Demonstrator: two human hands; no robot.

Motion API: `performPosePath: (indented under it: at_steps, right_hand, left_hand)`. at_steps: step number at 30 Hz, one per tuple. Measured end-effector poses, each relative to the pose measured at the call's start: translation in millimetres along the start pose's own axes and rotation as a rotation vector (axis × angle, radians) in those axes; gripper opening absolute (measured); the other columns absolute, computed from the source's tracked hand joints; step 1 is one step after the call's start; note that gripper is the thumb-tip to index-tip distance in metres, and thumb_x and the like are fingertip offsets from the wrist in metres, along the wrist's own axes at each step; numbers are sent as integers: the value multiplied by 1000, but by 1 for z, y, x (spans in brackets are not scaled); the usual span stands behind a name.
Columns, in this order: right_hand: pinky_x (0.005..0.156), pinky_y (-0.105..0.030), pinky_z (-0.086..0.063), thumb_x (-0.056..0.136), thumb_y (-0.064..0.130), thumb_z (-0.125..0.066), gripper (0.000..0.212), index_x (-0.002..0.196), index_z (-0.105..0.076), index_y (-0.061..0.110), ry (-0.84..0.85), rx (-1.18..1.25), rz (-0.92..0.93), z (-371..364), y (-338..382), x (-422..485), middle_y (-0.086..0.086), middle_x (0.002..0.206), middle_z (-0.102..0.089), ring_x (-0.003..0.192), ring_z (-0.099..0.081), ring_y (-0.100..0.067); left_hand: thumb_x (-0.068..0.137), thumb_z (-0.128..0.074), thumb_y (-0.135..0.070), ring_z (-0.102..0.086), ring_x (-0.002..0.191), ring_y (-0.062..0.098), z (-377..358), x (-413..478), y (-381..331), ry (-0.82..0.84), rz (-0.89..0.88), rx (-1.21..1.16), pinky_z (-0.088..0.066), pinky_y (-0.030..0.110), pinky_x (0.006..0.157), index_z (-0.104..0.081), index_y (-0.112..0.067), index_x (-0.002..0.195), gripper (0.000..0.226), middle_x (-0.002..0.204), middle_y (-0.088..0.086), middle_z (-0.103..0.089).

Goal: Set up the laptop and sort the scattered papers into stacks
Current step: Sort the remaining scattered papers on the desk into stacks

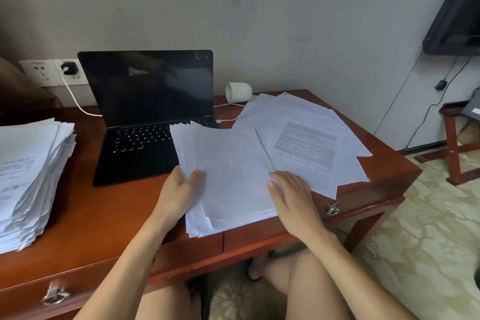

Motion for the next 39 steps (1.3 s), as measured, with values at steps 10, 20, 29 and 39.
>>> performPosePath:
  at_steps: [10, 20, 29, 39]
  right_hand:
    - [124, -41, -4, 104, 50, -28, 48, 138, -54, 28, -9, 31, 86, 8, -5, 10, 13, 145, -51, 143, -34, -1]
    - [108, -37, -29, 96, 59, -52, 51, 139, -54, 30, 40, -148, -157, 38, -79, 24, 12, 142, -53, 133, -41, -13]
    - [88, -33, -51, 102, 36, -56, 37, 133, -62, 17, -100, -129, -119, 78, -87, 34, -2, 124, -71, 112, -66, -24]
    - [74, -29, -50, 104, 37, -52, 30, 126, -65, 21, -159, 38, -192, 100, -118, 44, 3, 105, -72, 92, -64, -14]
  left_hand:
    - [101, -65, -25, -69, 113, 17, 1, 1, 5, 3, 18, 43, -58, 46, 99, -56, -26, 135, 35, 124, -8, -71]
    - [103, -63, -18, -67, 112, 17, 5, -10, 5, -109, -32, -63, -56, 40, 94, -52, -29, 129, 31, 122, -9, -68]
    - [103, -65, -17, -70, 112, 20, 4, -3, 2, -90, -6, -124, -58, 46, 96, -54, -27, 133, 34, 123, -6, -70]
    - [102, -65, -15, -73, 103, 19, 11, 15, -10, -116, -60, -182, -59, 43, 89, -59, -38, 115, 27, 115, -4, -73]
Point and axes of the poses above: each hand's wrist, its own x-axis towards the middle knuckle, its own z-axis out of the back of the hand, y = z × x, the point moved 4 cm from there along x, towards the middle knuckle
